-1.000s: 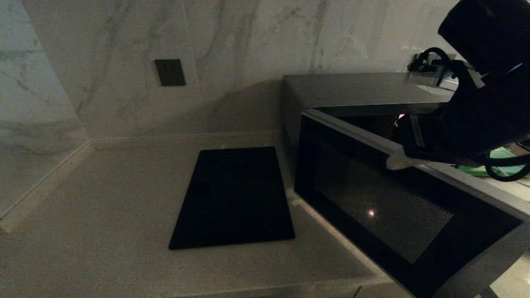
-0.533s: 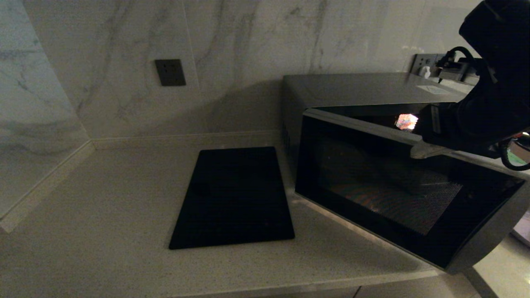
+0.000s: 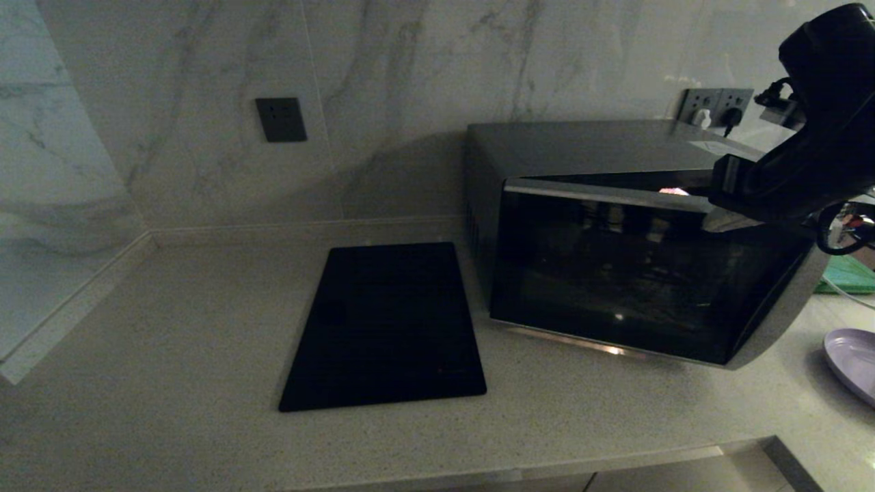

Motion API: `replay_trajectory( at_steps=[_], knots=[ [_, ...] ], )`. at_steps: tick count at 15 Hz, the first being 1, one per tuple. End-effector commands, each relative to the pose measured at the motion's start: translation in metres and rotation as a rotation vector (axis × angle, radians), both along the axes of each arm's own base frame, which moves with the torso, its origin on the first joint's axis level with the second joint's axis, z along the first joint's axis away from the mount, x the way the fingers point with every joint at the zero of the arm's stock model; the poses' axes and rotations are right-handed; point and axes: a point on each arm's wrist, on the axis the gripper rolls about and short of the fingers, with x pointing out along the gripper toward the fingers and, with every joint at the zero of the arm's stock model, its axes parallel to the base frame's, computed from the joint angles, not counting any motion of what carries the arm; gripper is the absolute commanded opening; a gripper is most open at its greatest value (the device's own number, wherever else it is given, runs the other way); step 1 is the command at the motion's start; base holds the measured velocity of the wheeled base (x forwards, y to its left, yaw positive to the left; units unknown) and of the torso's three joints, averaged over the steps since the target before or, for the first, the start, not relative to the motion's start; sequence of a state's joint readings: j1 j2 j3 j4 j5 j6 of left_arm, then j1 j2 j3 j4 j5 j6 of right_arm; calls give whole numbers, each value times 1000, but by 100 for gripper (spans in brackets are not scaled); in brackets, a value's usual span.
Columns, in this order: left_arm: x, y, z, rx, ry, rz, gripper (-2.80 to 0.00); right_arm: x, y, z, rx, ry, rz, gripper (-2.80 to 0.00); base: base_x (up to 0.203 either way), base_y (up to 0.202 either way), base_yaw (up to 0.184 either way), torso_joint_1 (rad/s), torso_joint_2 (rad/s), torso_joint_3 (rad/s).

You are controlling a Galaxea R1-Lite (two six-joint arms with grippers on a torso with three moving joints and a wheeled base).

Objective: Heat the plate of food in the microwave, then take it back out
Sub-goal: Close the microwave oven

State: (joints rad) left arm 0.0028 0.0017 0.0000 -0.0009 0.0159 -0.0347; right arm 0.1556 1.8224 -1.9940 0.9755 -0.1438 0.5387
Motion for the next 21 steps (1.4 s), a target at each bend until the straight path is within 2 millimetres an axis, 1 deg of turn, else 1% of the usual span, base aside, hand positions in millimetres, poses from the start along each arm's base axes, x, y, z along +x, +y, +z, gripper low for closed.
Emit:
replay_trajectory(
  at_steps=[1,3,9,13,18,19,21],
  knots=[
    [0,0,0,-1,-1,1,-280,21,-12,-14,-1,20,-48,-280,0,0,0,0,0,0],
    [0,0,0,-1,-1,1,-280,33,-19,-20,1,2,-74,-280,0,0,0,0,0,0],
    [0,0,0,-1,-1,1,-280,62,-39,-19,21,-168,-130,-280,0,0,0,0,0,0],
    [0,0,0,-1,-1,0,-280,78,-45,-23,37,-236,-146,-280,0,0,0,0,0,0],
    [0,0,0,-1,-1,1,-280,79,-44,-23,54,-247,-141,-280,0,0,0,0,0,0],
    [0,0,0,-1,-1,0,-280,77,-44,-23,57,-240,-140,-280,0,0,0,0,0,0],
    [0,0,0,-1,-1,1,-280,62,-42,-17,86,-236,-102,-280,0,0,0,0,0,0]
  ],
)
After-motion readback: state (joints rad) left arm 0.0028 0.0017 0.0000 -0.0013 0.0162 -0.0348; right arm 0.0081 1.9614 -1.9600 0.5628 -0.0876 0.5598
